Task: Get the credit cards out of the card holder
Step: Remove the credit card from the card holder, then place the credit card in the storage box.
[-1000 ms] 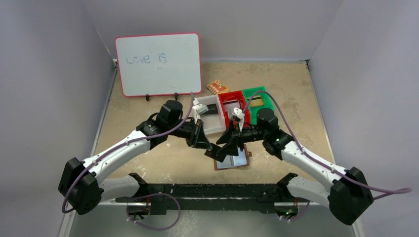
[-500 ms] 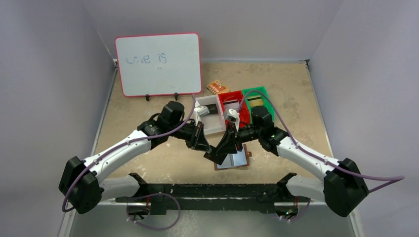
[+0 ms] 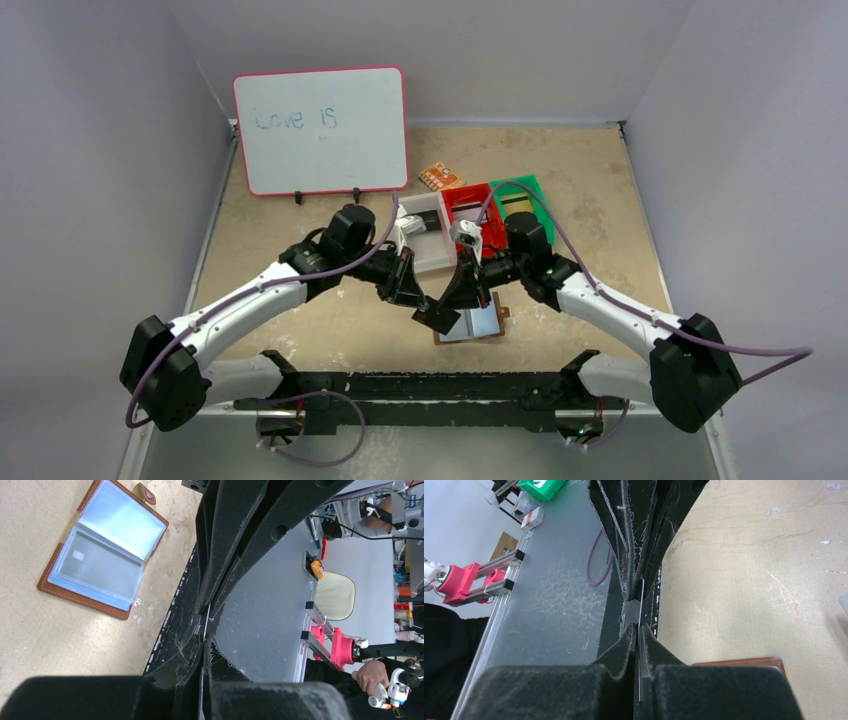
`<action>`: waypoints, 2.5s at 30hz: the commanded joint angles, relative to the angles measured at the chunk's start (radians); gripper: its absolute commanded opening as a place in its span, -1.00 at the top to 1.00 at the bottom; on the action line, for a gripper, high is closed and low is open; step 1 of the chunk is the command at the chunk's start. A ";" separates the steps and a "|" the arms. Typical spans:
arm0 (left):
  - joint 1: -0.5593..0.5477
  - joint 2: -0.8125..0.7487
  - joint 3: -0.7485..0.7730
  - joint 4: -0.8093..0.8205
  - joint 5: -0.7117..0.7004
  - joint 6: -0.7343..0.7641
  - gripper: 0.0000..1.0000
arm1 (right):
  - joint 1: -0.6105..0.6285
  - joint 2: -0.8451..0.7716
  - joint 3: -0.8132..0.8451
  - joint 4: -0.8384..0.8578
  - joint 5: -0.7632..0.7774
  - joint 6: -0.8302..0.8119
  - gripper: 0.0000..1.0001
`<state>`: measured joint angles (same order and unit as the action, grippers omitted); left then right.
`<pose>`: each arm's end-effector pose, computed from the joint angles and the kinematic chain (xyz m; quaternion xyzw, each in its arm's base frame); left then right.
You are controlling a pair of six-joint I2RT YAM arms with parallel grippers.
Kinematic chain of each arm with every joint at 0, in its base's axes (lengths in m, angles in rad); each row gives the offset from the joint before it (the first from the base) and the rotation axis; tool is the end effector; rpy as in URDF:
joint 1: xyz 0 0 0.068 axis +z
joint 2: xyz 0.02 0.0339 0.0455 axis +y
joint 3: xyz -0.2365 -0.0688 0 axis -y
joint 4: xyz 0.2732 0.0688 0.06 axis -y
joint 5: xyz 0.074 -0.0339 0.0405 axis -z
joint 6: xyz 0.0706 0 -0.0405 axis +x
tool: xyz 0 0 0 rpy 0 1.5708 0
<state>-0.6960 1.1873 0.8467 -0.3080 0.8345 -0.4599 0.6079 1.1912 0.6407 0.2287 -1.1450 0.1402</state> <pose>0.2011 -0.2362 0.2248 0.2755 0.7918 -0.5262 0.1424 0.2050 0.2210 0.2088 -0.4661 0.5899 0.5887 0.2969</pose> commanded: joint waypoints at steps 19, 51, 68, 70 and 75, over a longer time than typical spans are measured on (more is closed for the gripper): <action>0.012 -0.211 0.118 -0.311 -1.199 -0.154 -0.20 | 0.003 -0.238 -0.025 0.041 0.624 -0.213 1.00; 0.010 -0.464 -0.051 -0.459 -1.733 -0.423 -0.49 | 0.060 0.422 0.395 0.161 0.956 -0.884 1.00; 0.010 -0.547 -0.056 -0.450 -1.694 -0.389 -0.52 | 0.089 0.605 0.491 0.115 1.044 -1.020 1.00; 0.010 -0.546 -0.056 -0.447 -1.693 -0.386 -0.52 | 0.095 0.628 0.504 0.105 1.066 -1.042 1.00; 0.010 -0.536 -0.055 -0.454 -1.701 -0.393 -0.52 | 0.113 0.685 0.551 0.088 1.096 -1.068 1.00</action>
<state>-0.6876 0.6468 0.7681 -0.7738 -0.8593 -0.8677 0.7074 1.8576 1.1271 0.3061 -0.0940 -0.8852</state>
